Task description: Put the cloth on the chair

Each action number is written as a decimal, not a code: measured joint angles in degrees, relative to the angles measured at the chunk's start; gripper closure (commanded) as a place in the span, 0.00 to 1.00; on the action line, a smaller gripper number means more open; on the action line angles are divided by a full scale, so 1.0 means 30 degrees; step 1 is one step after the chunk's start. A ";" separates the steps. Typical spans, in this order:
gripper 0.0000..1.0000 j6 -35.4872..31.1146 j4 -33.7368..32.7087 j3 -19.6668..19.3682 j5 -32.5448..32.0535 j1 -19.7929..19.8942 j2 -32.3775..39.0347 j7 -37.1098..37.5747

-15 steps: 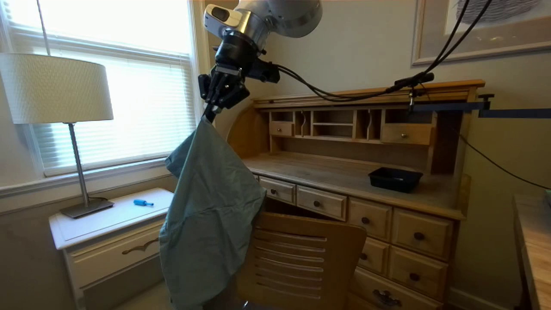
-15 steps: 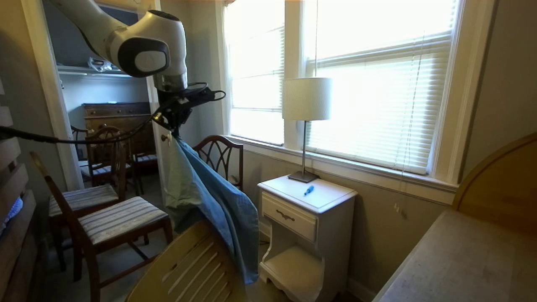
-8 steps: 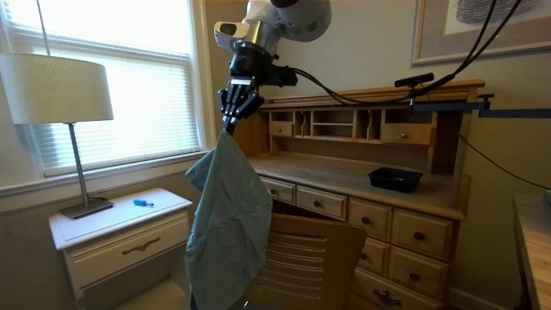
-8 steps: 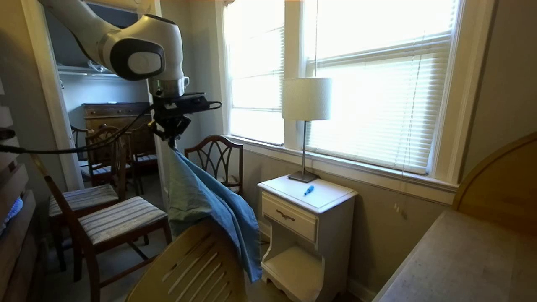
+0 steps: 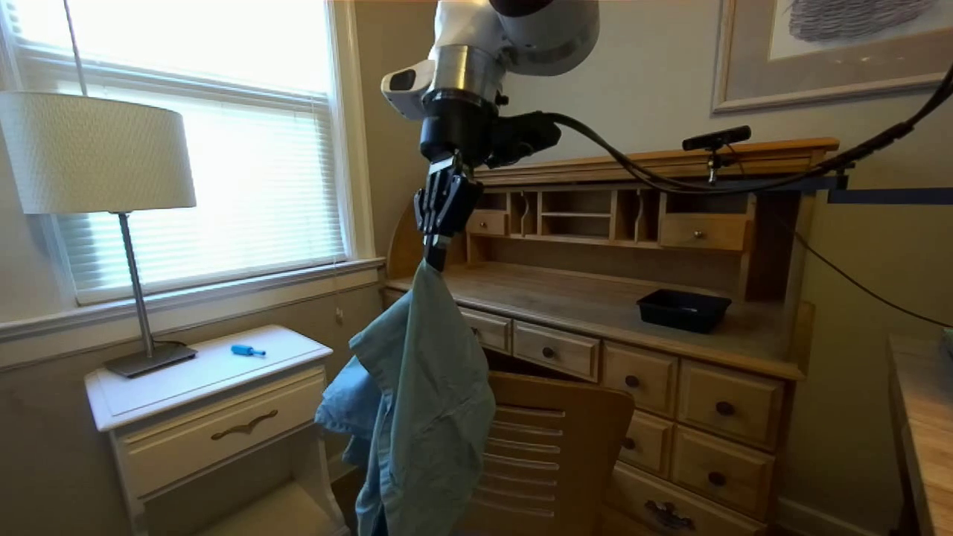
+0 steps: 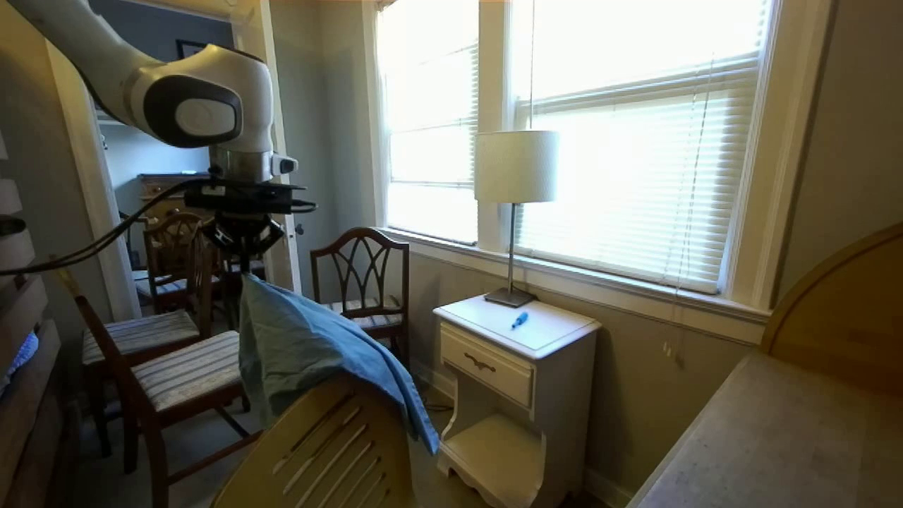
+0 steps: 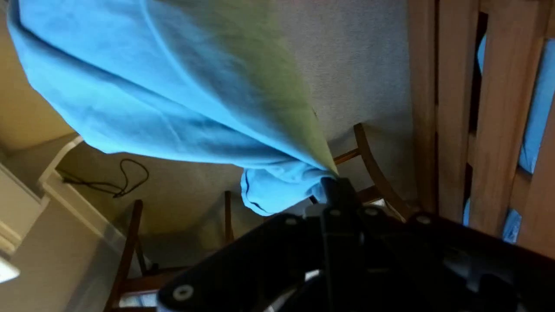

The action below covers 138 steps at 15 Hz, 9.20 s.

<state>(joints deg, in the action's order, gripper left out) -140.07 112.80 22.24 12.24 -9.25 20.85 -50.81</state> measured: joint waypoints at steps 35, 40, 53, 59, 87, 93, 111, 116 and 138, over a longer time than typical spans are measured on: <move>0.99 0.0467 0.5502 -0.4540 -0.4023 -0.0908 -0.3159 2.2595; 1.00 -0.0031 0.5869 -0.4524 -0.4020 -0.0924 -0.3336 2.2713; 1.00 0.0166 0.5510 -0.7453 -0.9561 -0.1113 -0.2937 3.4610; 1.00 0.0272 0.5549 -0.8963 -1.0994 -0.0652 -0.2996 4.0090; 1.00 0.1074 -0.4524 -1.1034 -1.5617 -0.1981 0.2094 5.7309; 0.99 0.2485 -0.6480 -1.0646 -1.5687 -0.1868 0.3544 5.7677; 1.00 -0.3753 -0.7882 -0.8757 -1.5892 -0.3123 0.4084 5.2937; 1.00 -0.4578 -0.8084 -0.8863 -1.5836 -0.4212 0.4066 5.2014; 1.00 -0.6239 -0.5944 -0.0632 0.1028 0.2749 0.4787 4.0103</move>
<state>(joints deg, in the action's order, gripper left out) -158.79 94.97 20.34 15.33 -1.00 35.21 69.50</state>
